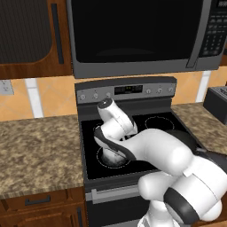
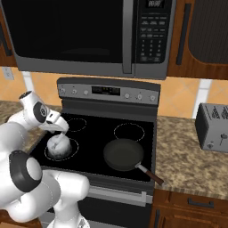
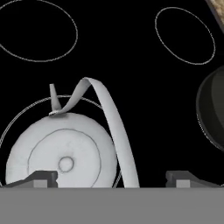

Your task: Pick the kettle from the counter and place it on a stove burner. Then turn the burner on.

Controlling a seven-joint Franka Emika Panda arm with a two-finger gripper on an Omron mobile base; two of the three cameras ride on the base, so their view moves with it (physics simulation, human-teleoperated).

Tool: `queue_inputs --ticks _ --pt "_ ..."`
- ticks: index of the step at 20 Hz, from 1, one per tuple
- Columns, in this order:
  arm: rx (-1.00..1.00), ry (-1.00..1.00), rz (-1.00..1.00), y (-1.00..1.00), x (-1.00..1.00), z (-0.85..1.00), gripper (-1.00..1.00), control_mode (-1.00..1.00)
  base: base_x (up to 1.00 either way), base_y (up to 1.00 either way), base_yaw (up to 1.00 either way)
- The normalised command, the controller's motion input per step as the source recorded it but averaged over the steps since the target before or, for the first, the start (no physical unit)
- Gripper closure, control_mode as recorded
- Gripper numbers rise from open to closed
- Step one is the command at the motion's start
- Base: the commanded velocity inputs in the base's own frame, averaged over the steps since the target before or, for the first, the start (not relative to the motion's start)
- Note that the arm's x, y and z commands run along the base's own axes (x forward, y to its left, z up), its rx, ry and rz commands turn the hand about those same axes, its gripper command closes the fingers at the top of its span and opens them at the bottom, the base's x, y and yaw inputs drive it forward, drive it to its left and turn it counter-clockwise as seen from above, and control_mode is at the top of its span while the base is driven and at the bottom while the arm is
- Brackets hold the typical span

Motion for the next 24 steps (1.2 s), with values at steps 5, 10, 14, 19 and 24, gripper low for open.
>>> queue_inputs --ticks 5,10,14,19,24 --pt "-0.01 -0.08 0.00 0.01 -0.02 0.39 -1.00 -1.00 0.00 0.00 0.00" --pt "0.00 -0.17 0.01 0.00 0.00 0.65 -1.00 -1.00 0.00 0.00 0.00" --pt "0.00 -0.20 0.08 0.02 -0.01 0.63 -1.00 -1.00 0.00 0.00 0.00" --pt "0.01 -0.17 0.21 0.07 -0.06 0.46 -1.00 -1.00 0.00 0.00 0.00" --pt "0.00 -0.05 0.34 0.00 0.00 0.14 -1.00 -1.00 0.00 0.00 0.00"
